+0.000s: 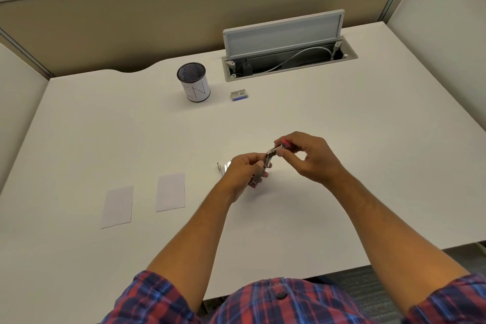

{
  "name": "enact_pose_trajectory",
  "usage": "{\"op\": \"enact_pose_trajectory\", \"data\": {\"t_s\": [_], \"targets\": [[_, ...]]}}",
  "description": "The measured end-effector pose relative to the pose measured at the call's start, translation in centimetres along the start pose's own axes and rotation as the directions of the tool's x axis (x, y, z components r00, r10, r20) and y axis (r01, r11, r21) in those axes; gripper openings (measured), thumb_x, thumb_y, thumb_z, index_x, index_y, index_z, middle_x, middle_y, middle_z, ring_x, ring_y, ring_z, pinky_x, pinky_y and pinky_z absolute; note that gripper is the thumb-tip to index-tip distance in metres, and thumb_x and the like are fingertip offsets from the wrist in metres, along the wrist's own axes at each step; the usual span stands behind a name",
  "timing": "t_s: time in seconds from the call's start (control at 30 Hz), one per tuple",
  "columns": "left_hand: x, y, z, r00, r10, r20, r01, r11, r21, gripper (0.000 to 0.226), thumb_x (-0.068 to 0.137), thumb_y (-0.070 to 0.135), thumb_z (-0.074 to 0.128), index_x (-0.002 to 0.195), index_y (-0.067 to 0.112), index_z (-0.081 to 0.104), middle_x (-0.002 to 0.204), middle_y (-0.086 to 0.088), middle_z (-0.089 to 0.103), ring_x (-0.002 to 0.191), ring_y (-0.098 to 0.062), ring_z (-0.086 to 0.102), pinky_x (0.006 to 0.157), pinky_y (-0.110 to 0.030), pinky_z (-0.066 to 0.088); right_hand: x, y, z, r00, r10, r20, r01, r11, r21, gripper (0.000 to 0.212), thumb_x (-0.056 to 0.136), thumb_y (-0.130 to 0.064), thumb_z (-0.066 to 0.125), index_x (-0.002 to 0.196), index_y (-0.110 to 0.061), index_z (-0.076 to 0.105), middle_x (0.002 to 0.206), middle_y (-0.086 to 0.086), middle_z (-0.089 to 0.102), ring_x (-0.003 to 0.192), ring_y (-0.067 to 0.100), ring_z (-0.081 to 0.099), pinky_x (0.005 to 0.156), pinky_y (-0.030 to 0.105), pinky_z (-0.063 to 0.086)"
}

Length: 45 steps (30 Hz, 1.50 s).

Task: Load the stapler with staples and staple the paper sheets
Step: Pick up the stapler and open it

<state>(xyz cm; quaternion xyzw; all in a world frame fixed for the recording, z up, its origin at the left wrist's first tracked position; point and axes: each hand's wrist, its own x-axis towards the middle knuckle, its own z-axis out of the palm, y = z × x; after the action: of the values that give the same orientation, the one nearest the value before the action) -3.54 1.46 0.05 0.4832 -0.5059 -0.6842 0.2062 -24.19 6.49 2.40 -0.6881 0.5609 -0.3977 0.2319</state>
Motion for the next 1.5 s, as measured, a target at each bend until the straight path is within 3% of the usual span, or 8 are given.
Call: {"op": "enact_pose_trajectory", "data": {"t_s": [0.2,0.3,0.4,0.6,0.83,1.07,1.33,1.5], "targets": [[0.3,0.6,-1.8,0.977,0.184,-0.108,-0.153,0.956,0.251,0.025,0.082,0.0,0.077,0.103,0.015,0.079,0.097,0.002,0.079,0.081,-0.007,0.071,0.074,-0.013,0.053,-2.0,2.8,0.0,0.976,0.209,0.066,-0.204,0.976,-0.078,0.016,0.086,-0.004,0.074,0.096,-0.015,0.07,0.092,-0.005,0.073,0.084,0.012,0.067,0.081,0.035,0.057],[0.6,0.2,-1.2,0.968,0.243,-0.053,-0.159,0.77,0.618,0.026,0.084,0.005,0.074,0.102,0.022,0.08,0.096,0.011,0.074,0.08,-0.001,0.064,0.073,-0.009,0.045,-2.7,4.0,1.1,0.921,0.337,0.194,-0.284,0.924,-0.258,0.015,0.086,-0.013,0.075,0.096,-0.023,0.071,0.092,-0.007,0.073,0.09,0.017,0.065,0.081,0.038,0.054],[0.4,-0.3,-0.6,0.941,0.336,0.041,-0.23,0.545,0.806,0.029,0.088,0.003,0.064,0.109,0.019,0.078,0.106,0.002,0.071,0.096,-0.018,0.064,0.086,-0.031,0.05,-2.3,4.1,1.7,0.924,0.353,0.146,-0.278,0.884,-0.376,0.013,0.084,-0.016,0.075,0.091,-0.027,0.076,0.087,-0.01,0.072,0.09,0.017,0.06,0.075,0.035,0.048],[0.2,-0.6,-0.2,0.872,0.483,0.077,-0.32,0.445,0.836,0.032,0.087,-0.004,0.065,0.109,0.015,0.077,0.104,-0.003,0.073,0.096,-0.026,0.066,0.086,-0.045,0.053,-2.1,4.4,1.8,0.922,0.365,0.128,-0.294,0.876,-0.381,0.017,0.082,-0.014,0.077,0.095,-0.026,0.076,0.089,-0.011,0.068,0.091,0.014,0.058,0.078,0.033,0.049],[0.9,-0.4,-0.8,0.899,0.436,-0.046,-0.228,0.553,0.802,0.024,0.098,0.007,0.057,0.113,0.017,0.073,0.103,-0.004,0.07,0.098,-0.023,0.064,0.082,-0.033,0.048,-1.3,4.8,1.8,0.891,0.453,0.012,-0.453,0.891,-0.023,0.011,0.092,-0.019,0.074,0.101,-0.025,0.078,0.091,-0.014,0.074,0.083,-0.006,0.06,0.073,0.007,0.041],[1.9,-0.5,-0.6,0.939,0.344,-0.002,-0.2,0.55,0.811,0.023,0.091,0.018,0.072,0.113,0.015,0.075,0.112,-0.003,0.066,0.102,-0.021,0.062,0.088,-0.037,0.051,-1.0,5.6,1.3,0.789,0.614,0.014,-0.601,0.767,0.225,0.005,0.091,-0.017,0.076,0.093,-0.019,0.08,0.082,-0.002,0.076,0.072,0.007,0.063,0.069,0.025,0.049],[2.1,-1.2,-0.9,0.934,0.35,0.073,-0.205,0.356,0.912,0.019,0.096,0.019,0.063,0.11,0.016,0.075,0.101,-0.004,0.053,0.086,-0.028,0.059,0.066,-0.032,0.042,-1.9,6.5,1.1,0.872,0.49,0.012,-0.49,0.871,0.03,0.021,0.078,-0.008,0.086,0.096,-0.019,0.081,0.095,0.002,0.067,0.081,0.014,0.058,0.074,0.021,0.046],[2.6,-1.5,-0.9,0.927,0.367,0.078,-0.201,0.312,0.929,0.022,0.095,0.022,0.065,0.112,0.02,0.077,0.099,-0.005,0.058,0.091,-0.029,0.057,0.073,-0.032,0.037,-1.8,6.4,0.9,0.902,0.429,0.048,-0.421,0.899,-0.117,0.019,0.081,-0.009,0.083,0.098,-0.017,0.082,0.091,0.001,0.072,0.09,0.012,0.056,0.078,0.022,0.04]]}}
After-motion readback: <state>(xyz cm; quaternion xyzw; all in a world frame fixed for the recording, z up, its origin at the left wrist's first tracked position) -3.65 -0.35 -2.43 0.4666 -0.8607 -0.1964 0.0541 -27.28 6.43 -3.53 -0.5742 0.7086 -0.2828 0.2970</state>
